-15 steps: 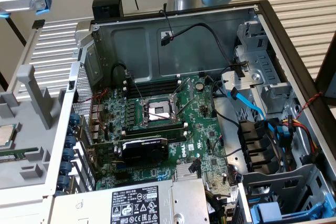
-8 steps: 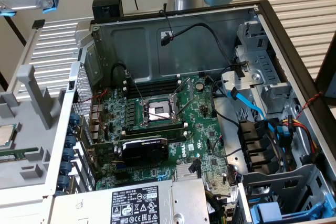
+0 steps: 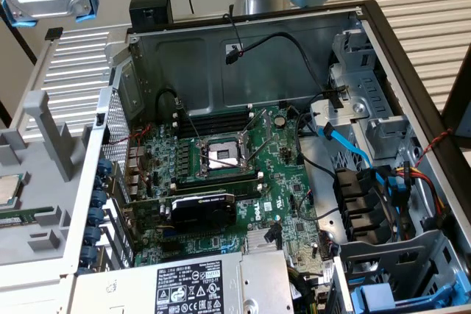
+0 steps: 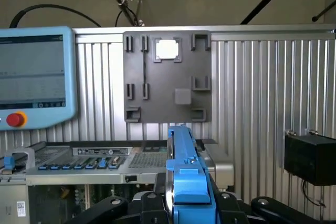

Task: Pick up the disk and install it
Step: 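Pick up the disk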

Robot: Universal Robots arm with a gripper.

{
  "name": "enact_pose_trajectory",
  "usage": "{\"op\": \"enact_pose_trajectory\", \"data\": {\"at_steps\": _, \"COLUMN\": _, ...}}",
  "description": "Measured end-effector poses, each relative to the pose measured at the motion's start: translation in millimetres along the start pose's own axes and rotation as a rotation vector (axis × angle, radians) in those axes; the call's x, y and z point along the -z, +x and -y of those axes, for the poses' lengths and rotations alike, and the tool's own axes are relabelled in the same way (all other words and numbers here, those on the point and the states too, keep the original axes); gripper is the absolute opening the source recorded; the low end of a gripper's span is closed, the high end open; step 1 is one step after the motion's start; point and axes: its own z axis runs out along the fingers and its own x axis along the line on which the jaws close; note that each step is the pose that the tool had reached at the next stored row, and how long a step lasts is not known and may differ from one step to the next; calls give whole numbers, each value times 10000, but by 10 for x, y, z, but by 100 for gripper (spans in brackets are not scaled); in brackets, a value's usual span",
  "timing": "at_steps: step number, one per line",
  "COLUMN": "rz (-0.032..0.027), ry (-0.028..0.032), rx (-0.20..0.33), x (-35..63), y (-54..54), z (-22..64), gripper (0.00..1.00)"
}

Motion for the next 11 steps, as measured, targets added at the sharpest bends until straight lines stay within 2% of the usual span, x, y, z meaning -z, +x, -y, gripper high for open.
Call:
{"op": "enact_pose_trajectory", "data": {"at_steps": 4, "rz": 0, "ry": -1, "rx": 0, "x": -6, "y": 65, "z": 120, "gripper": 37}}
{"op": "enact_pose_trajectory", "data": {"at_steps": 11, "rz": 37, "ry": 0, "rx": -2, "x": -14, "y": 283, "z": 205, "gripper": 37}}
